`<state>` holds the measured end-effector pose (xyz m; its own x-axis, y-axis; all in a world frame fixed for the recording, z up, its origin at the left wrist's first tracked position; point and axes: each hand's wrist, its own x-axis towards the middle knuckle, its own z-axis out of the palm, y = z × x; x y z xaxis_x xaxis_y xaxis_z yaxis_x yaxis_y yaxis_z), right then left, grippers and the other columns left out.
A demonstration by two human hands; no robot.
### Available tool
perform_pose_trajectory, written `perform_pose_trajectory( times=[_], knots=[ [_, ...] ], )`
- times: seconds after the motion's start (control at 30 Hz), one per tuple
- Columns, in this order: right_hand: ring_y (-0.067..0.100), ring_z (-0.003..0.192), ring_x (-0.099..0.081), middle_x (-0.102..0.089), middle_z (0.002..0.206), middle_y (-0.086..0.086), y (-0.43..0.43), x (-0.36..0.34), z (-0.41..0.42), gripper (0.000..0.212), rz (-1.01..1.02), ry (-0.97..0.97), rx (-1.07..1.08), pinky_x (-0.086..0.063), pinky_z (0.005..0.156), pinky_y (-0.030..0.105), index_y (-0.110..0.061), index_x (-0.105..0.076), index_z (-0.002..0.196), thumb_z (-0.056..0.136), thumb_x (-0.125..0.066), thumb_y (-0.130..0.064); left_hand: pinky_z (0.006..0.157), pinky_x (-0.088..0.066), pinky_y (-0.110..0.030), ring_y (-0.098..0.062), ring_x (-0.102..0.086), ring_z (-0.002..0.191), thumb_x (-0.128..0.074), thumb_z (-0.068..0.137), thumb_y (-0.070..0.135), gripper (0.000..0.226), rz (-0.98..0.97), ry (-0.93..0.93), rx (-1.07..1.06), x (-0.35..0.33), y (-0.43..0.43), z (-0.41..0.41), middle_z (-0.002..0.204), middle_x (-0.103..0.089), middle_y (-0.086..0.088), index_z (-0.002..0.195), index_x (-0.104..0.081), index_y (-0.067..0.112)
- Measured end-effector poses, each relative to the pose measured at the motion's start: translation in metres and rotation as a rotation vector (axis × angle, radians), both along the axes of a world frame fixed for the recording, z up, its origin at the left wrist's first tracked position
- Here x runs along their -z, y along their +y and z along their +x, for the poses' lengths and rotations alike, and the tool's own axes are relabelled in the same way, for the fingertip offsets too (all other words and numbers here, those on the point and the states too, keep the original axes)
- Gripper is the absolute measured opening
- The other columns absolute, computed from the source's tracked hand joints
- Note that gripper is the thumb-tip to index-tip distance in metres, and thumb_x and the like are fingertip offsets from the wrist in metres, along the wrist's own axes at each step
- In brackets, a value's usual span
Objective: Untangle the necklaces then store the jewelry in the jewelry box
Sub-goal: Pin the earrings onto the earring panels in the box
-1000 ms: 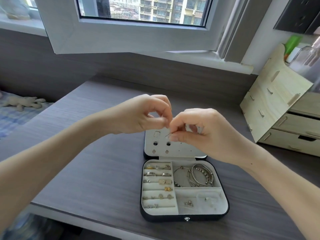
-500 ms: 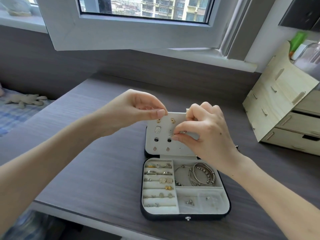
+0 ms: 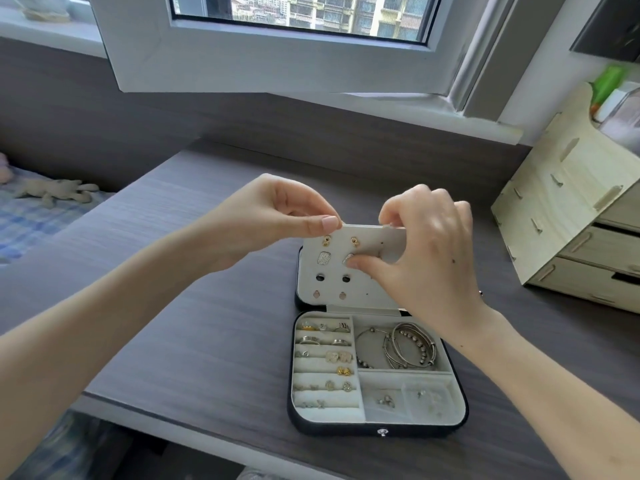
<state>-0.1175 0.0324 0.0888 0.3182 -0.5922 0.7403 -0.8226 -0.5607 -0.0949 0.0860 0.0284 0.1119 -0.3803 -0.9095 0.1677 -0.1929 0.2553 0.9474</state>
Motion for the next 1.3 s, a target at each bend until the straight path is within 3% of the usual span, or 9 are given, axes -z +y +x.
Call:
perform_pose_trajectory(
  times=[0.07, 0.13, 0.27, 0.33, 0.43, 0.63, 0.87, 1.3],
  knots=[
    [0.017, 0.074, -0.048, -0.052, 0.079, -0.011, 0.001, -0.002, -0.003, 0.050, 0.019, 0.038, -0.026, -0.024, 0.070, 0.031, -0.018, -0.061, 0.083, 0.060, -0.063, -0.062, 0.077, -0.053, -0.022, -0.014, -0.068, 0.086, -0.069, 0.070, 0.024, 0.016, 0.021, -0.001, 0.043, -0.002, 0.001, 0.002, 0.087, -0.074, -0.005, 0.081, -0.074, 0.013],
    [0.019, 0.066, -0.051, -0.060, 0.070, -0.010, 0.002, -0.001, -0.006, 0.044, 0.014, 0.104, -0.072, -0.029, 0.068, 0.033, -0.019, -0.063, 0.070, 0.065, -0.058, -0.062, 0.075, -0.052, -0.019, -0.013, -0.068, 0.084, -0.068, 0.071, 0.021, 0.012, 0.060, 0.007, 0.093, -0.002, 0.002, 0.004, 0.085, -0.074, -0.004, 0.077, -0.075, 0.013],
    [0.018, 0.056, -0.046, -0.056, 0.059, -0.007, 0.015, 0.005, -0.010, 0.040, -0.055, 0.117, -0.109, -0.030, 0.061, 0.031, -0.016, -0.055, 0.058, 0.068, -0.061, -0.055, 0.074, -0.048, -0.014, -0.007, -0.064, 0.081, -0.071, 0.072, 0.020, 0.005, 0.113, -0.021, 0.139, 0.005, -0.003, 0.005, 0.079, -0.073, 0.001, 0.073, -0.077, 0.018],
    [0.019, 0.055, -0.046, -0.054, 0.059, -0.005, 0.024, 0.012, -0.013, 0.040, -0.125, 0.123, -0.137, -0.029, 0.060, 0.031, -0.014, -0.054, 0.059, 0.074, -0.064, -0.050, 0.076, -0.046, -0.015, -0.008, -0.063, 0.082, -0.078, 0.073, 0.023, 0.001, 0.141, -0.095, 0.196, 0.013, -0.006, 0.004, 0.080, -0.072, 0.002, 0.074, -0.077, 0.023],
    [0.021, 0.054, -0.049, -0.057, 0.060, -0.001, 0.035, 0.025, -0.016, 0.041, -0.227, 0.135, -0.181, -0.033, 0.056, 0.033, -0.011, -0.057, 0.058, 0.084, -0.067, -0.041, 0.078, -0.045, -0.018, -0.008, -0.060, 0.081, -0.075, 0.068, 0.035, 0.012, 0.206, -0.198, 0.297, 0.025, -0.005, -0.002, 0.081, -0.068, 0.002, 0.076, -0.076, 0.027],
    [0.024, 0.053, -0.053, -0.061, 0.061, 0.002, 0.042, 0.037, -0.018, 0.034, -0.341, 0.139, -0.181, -0.034, 0.055, 0.036, -0.010, -0.060, 0.056, 0.079, -0.074, -0.029, 0.073, -0.046, -0.017, -0.011, -0.057, 0.081, -0.073, 0.073, 0.020, 0.006, 0.273, -0.219, 0.422, 0.037, -0.004, -0.016, 0.082, -0.065, 0.000, 0.076, -0.077, 0.022],
    [0.024, 0.053, -0.054, -0.063, 0.063, 0.002, 0.041, 0.040, -0.021, 0.034, -0.342, 0.126, -0.181, -0.035, 0.056, 0.036, -0.010, -0.061, 0.056, 0.078, -0.074, -0.031, 0.063, -0.045, -0.012, -0.005, -0.059, 0.073, -0.069, 0.069, 0.020, 0.009, 0.314, -0.169, 0.441, 0.040, -0.005, -0.021, 0.077, -0.066, 0.005, 0.072, -0.077, 0.020],
    [0.023, 0.055, -0.055, -0.063, 0.063, 0.000, 0.038, 0.039, -0.022, 0.034, -0.324, 0.126, -0.192, -0.035, 0.058, 0.035, -0.012, -0.061, 0.057, 0.079, -0.075, -0.033, 0.060, -0.042, -0.012, -0.004, -0.054, 0.068, -0.074, 0.064, 0.030, 0.010, 0.277, -0.204, 0.464, 0.036, -0.007, -0.023, 0.073, -0.063, 0.008, 0.072, -0.077, 0.024]
  ],
)
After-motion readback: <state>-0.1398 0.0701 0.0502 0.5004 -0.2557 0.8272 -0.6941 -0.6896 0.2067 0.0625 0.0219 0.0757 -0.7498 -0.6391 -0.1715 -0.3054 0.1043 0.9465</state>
